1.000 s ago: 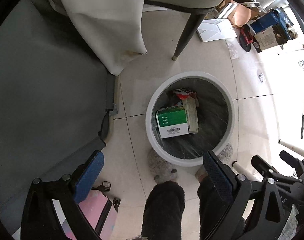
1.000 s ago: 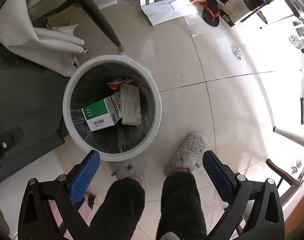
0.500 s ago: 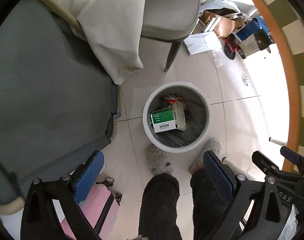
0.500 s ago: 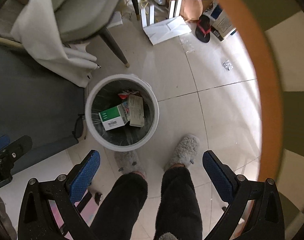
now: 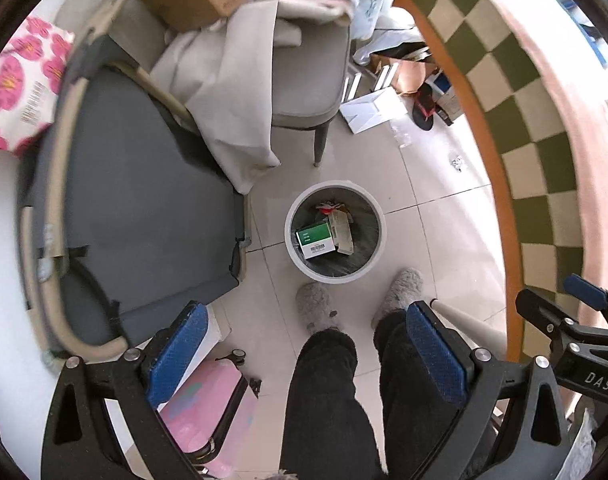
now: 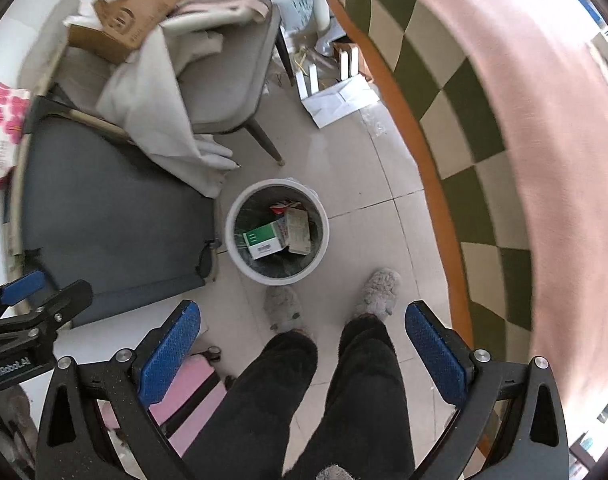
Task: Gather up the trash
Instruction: 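Raise both tools from the bin back toward the table, then grasp the silver blister pack with the left tool while the right tool grasps the white leaflet card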
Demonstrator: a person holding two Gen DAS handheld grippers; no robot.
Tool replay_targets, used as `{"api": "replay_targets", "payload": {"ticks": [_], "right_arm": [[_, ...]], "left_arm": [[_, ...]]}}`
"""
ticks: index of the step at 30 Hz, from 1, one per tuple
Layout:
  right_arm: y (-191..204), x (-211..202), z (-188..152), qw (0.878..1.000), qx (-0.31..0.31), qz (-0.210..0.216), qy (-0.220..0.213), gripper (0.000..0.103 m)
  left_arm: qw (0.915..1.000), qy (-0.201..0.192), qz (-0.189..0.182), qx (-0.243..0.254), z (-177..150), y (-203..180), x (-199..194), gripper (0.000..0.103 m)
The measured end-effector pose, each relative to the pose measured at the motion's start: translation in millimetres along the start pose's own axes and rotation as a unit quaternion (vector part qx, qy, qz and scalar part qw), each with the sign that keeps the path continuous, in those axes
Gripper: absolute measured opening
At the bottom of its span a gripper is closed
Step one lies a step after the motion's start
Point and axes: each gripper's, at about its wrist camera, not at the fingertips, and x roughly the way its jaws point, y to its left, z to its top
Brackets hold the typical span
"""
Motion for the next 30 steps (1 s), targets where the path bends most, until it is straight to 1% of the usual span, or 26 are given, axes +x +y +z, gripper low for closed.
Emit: {"api": "replay_targets", "payload": {"ticks": [5,8,11,12,14,16,18,19,21,23,24,26,27,29,30], "right_arm": [[-9.9,-51.8,-9.4,0.999,0.01,0.032,-0.022,0.103],[-25.3,-82.8,-8.8,0.997,0.033,0.053,-0.043,0.103],[-54.1,-114.0,-4.7,0.992,0.073,0.072,-0.07,0.103],[-66.5,-124.1,-4.5,0.99,0.086,0.076,-0.079,0.103],[-96.7,-145.0,-6.3,0.985,0.116,0.081,-0.102,0.103],[-138.2,-165.4,-11.2,0.976,0.16,0.079,-0.124,0.103],[-187.1,-183.1,-22.6,0.965,0.208,0.072,-0.14,0.103],[-208.9,-190.0,-28.8,0.96,0.23,0.064,-0.145,0.103],[-267.3,-201.5,-46.7,0.944,0.288,0.044,-0.154,0.103],[-321.3,-207.5,-63.0,0.929,0.336,0.019,-0.155,0.103],[-360.8,-210.7,-76.9,0.916,0.37,0.005,-0.155,0.103],[-419.8,-210.3,-98.1,0.898,0.414,-0.02,-0.149,0.103],[-458.8,-205.6,-111.9,0.884,0.444,-0.039,-0.141,0.103],[-511.7,-194.9,-127.0,0.868,0.476,-0.059,-0.128,0.103],[-544.0,-184.5,-134.7,0.858,0.494,-0.072,-0.118,0.103]], "left_arm": [[0.9996,-0.026,0.012,0.003,-6.2,-15.7,-52.9,0.101],[0.9978,-0.056,0.035,0.008,-1.8,-31.9,-87.2,0.101],[0.9934,-0.103,0.044,0.027,9.7,-60.5,-119.6,0.101],[0.9912,-0.118,0.044,0.039,16.0,-76.3,-130.8,0.101],[0.9875,-0.138,0.042,0.064,27.8,-102.5,-146.4,0.101],[0.9824,-0.155,0.037,0.097,39.6,-140.4,-159.3,0.101],[0.9768,-0.168,0.033,0.129,47.4,-180.4,-166.7,0.101],[0.9729,-0.172,0.027,0.153,51.3,-208.1,-169.2,0.101],[0.9648,-0.179,0.025,0.191,55.7,-257.3,-169.8,0.101],[0.9539,-0.184,0.022,0.236,56.1,-315.0,-168.6,0.101],[0.9469,-0.188,0.024,0.26,56.0,-347.2,-165.1,0.101],[0.9348,-0.189,0.029,0.299,57.7,-397.7,-157.8,0.101],[0.9276,-0.187,0.034,0.321,55.8,-426.1,-148.4,0.102],[0.9178,-0.183,0.041,0.35,57.0,-471.1,-133.5,0.102],[0.913,-0.179,0.043,0.364,57.1,-492.8,-124.0,0.102]]}}
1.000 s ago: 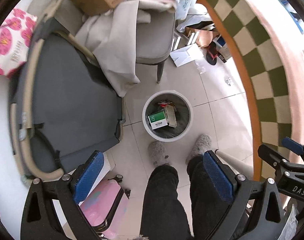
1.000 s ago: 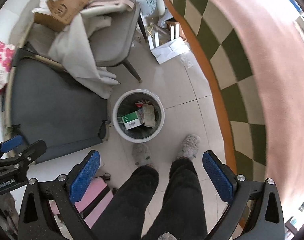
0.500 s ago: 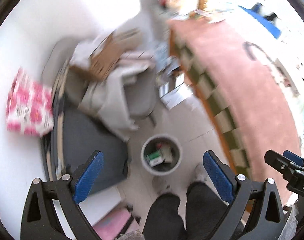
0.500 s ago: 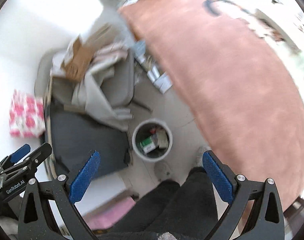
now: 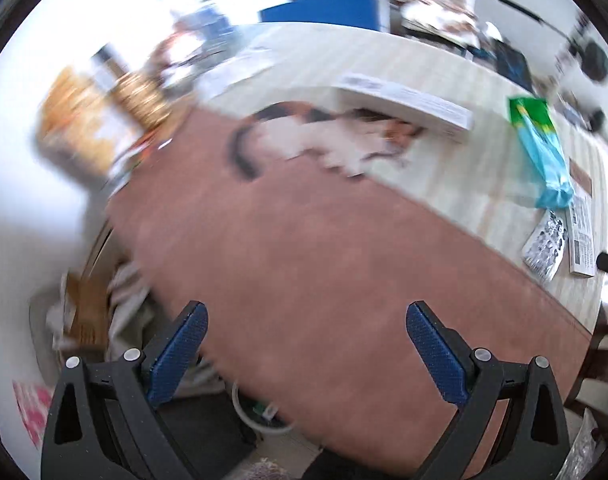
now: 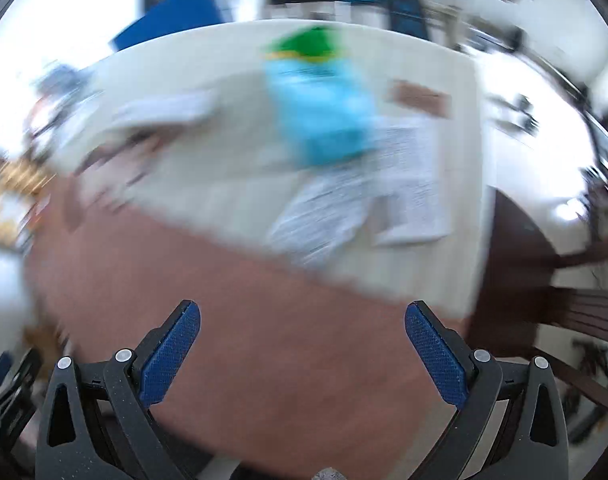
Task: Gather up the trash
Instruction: 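Grasp the silver blister pack with the left tool while the right tool grasps the white leaflet card, then carry the blister pack and leaflet card to the white bin and release both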
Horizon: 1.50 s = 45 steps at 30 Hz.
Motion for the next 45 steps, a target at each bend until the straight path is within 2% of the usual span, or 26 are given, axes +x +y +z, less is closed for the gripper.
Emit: {"api": "replay_targets", "payload": {"ticks": [4,8,10,11,12,14,16,17,21,24,25,26,27,28,29,31,34,37,39,42,45], "right_arm": [[-46.9,56.5,51.5,0.999,0.035,-0.024,0.027,0.1],[-52.7,96.4,75.6,0.998,0.03,-0.013,0.049,0.098],[-51.6,109.6,78.3,0.998,0.03,-0.017,0.054,0.087],[-55.0,111.4,77.9,0.998,0.04,-0.012,0.051,0.078],[-56.7,111.9,78.1,0.998,0.05,-0.006,0.045,0.077],[-70.5,111.7,72.8,0.996,0.075,0.003,0.047,0.077],[-85.4,112.5,64.6,0.994,0.092,0.008,0.05,0.077],[-92.0,112.5,58.7,0.994,0.1,0.008,0.052,0.077],[-127.6,104.5,36.6,0.989,0.135,0.008,0.053,0.077],[-147.5,99.9,25.3,0.986,0.156,0.008,0.052,0.077],[-152.4,98.8,23.9,0.986,0.161,0.01,0.053,0.077],[-156.8,96.8,21.7,0.985,0.162,0.011,0.053,0.077],[-160.4,94.4,19.0,0.986,0.16,0.01,0.052,0.077],[-161.7,94.0,18.7,0.986,0.159,0.009,0.051,0.077],[-160.5,93.2,18.0,0.987,0.156,0.008,0.05,0.077],[-155.1,93.0,20.4,0.987,0.152,0.009,0.048,0.077],[-140.8,80.6,15.1,0.99,0.135,0.012,0.044,0.077],[-116.5,76.4,6.9,0.993,0.107,0.021,0.049,0.077],[-96.5,77.4,-2.3,0.995,0.078,0.026,0.06,0.077],[-64.8,84.4,-19.8,0.995,0.036,0.034,0.085,0.077],[-36.8,94.8,-35.6,0.995,-0.005,0.021,0.1,0.077]], "left_arm": [[0.9978,0.027,0.003,0.061,39.7,-70.2,42.0,0.102],[0.9933,0.04,-0.016,0.107,56.2,-114.9,64.5,0.101],[0.9899,0.04,-0.032,0.132,63.0,-136.0,67.3,0.101],[0.9878,0.041,-0.043,0.144,65.2,-146.8,67.2,0.101],[0.9855,0.042,-0.057,0.155,66.9,-157.2,67.0,0.101],[0.9787,0.045,-0.086,0.181,68.8,-180.2,65.2,0.101],[0.9692,0.052,-0.113,0.213,70.1,-207.5,64.4,0.101],[0.9618,0.058,-0.126,0.236,68.7,-222.7,65.4,0.101],[0.9328,0.08,-0.14,0.322,60.0,-278.3,76.4,0.101],[0.9198,0.098,-0.15,0.349,57.1,-303.6,85.9,0.101],[0.9178,0.101,-0.152,0.353,57.1,-309.4,88.6,0.099],[0.9167,0.103,-0.154,0.354,57.4,-313.4,90.4,0.085],[0.917,0.106,-0.153,0.353,57.8,-315.2,92.7,0.074],[0.9191,0.103,-0.159,0.346,59.5,-314.0,91.7,0.072],[0.921,0.096,-0.16,0.342,60.1,-313.2,89.2,0.065],[0.9243,0.096,-0.159,0.333,58.2,-308.2,87.4,0.065],[0.9374,0.103,-0.151,0.296,48.1,-281.1,91.3,0.065],[0.9585,0.133,-0.131,0.215,35.5,-236.9,98.1,0.065],[0.967,0.161,-0.126,0.152,22.0,-203.0,101.3,0.065],[0.9716,0.194,-0.116,0.07,-1.0,-155.7,106.9,0.065],[0.971,0.203,-0.12,0.042,-13.7,-134.3,110.3,0.065]]}}
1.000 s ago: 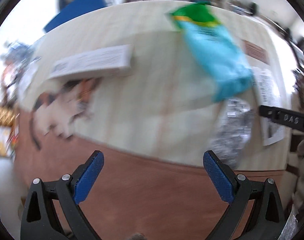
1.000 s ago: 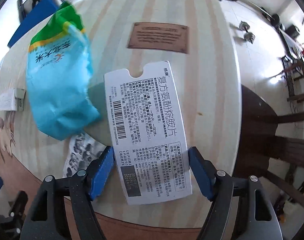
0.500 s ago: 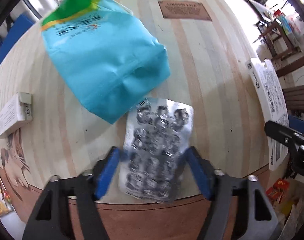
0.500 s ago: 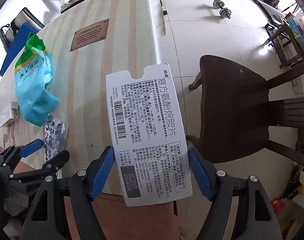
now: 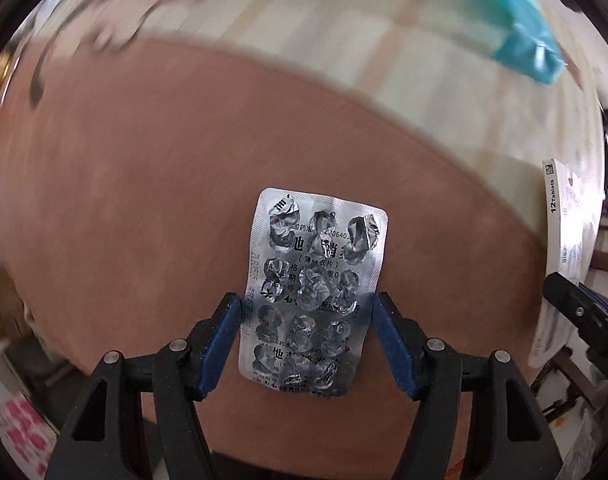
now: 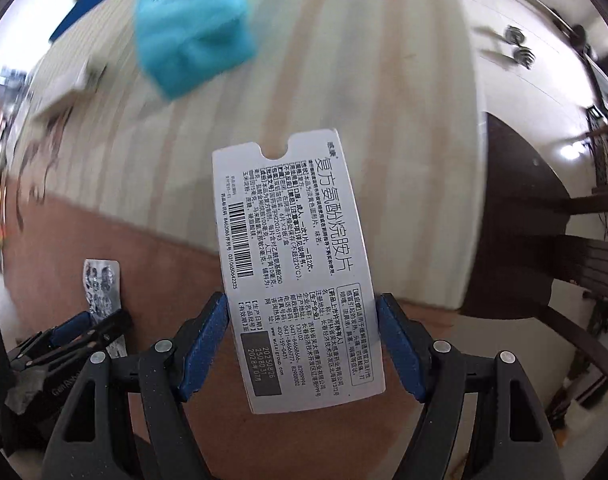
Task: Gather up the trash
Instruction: 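Carry the blister pack and leaflet card to the white bin and release both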
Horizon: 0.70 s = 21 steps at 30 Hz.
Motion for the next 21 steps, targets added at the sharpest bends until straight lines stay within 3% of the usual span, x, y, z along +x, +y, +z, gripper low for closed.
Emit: {"api": "replay_targets", "payload": {"ticks": [4,9,14,21], "right_arm": [[10.5,14.5,-2.8,1.0,-0.01,-0.018,0.019,0.077],[20.1,20.5,0.3,0.998,-0.036,-0.034,0.03,0.087],[46.1,21.4,-9.4,0.998,-0.028,-0.056,0.012,0.09],[49.0,18.5,-25.0,0.997,-0.027,-0.064,-0.019,0.076]], "left_arm": [[0.9997,-0.008,0.006,0.021,-1.1,-0.6,-1.2,0.066],[0.9996,-0.01,0.009,0.023,1.9,-10.0,0.1,0.066],[0.9996,-0.017,0.007,0.022,-4.7,6.0,-0.2,0.066],[0.9985,-0.041,0.008,0.037,-31.5,12.1,1.0,0.064]]}}
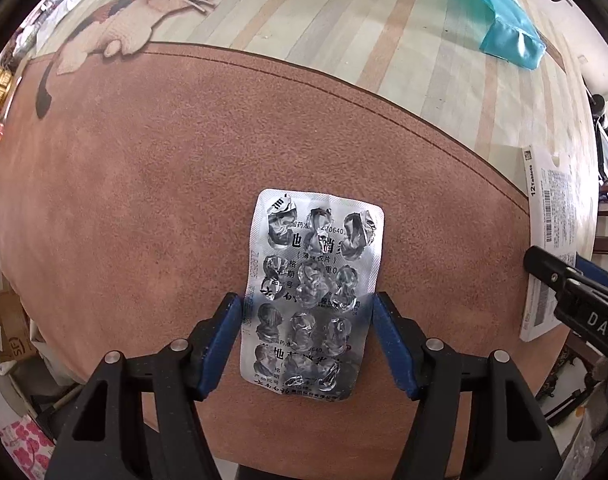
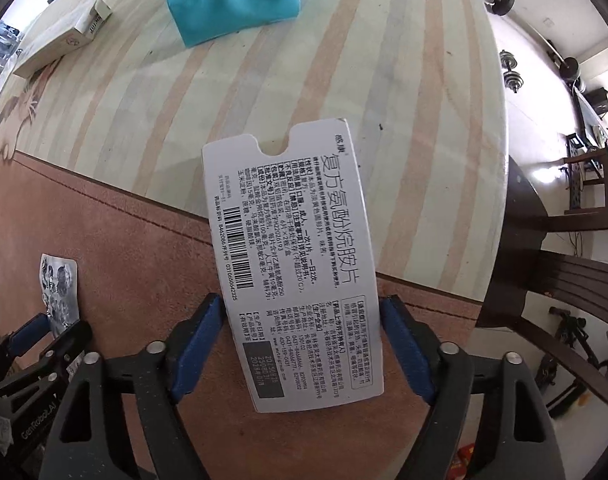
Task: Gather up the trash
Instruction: 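Carry the blister pack and leaflet card to the white bin and release both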
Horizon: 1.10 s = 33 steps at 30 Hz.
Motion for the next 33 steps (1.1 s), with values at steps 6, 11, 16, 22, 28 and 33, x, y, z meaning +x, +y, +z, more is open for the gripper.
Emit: {"api": "replay_targets", "payload": {"ticks": [6,11,16,22,28,33], "right_arm": [[8.4,-13.7,-18.3,1.0,-0.013,0.003,-0.006,0.076],[34.7,-42.4,-43.0,0.999,-0.021,0.021,-0.027,0.076],[90.3,-76.8,-76.9,0.996,-0.062,0.042,-0.05,0.076],[173.3,-117.2,-137.3,0.986,-0.123,0.082,-0.075,0.076],[249.9,-123.9,-200.7,0.971,-0.201,0.108,-0.075,0.076],[308.6,-90.2,-263.7,0.958,-0.259,0.114,-0.038,0.076]], "left_arm": [[0.9994,-0.03,-0.01,-0.012,-16.1,17.4,-24.5,0.064],[0.9962,-0.076,-0.017,-0.04,-39.8,50.4,-63.6,0.064],[0.9887,-0.124,-0.017,-0.083,-81.3,103.3,-103.8,0.064],[0.976,-0.153,-0.024,-0.153,-146.0,185.0,-133.9,0.064],[0.9602,-0.156,-0.025,-0.23,-226.9,257.5,-129.2,0.064],[0.9459,-0.13,-0.036,-0.295,-282.2,307.9,-92.7,0.064]]}}
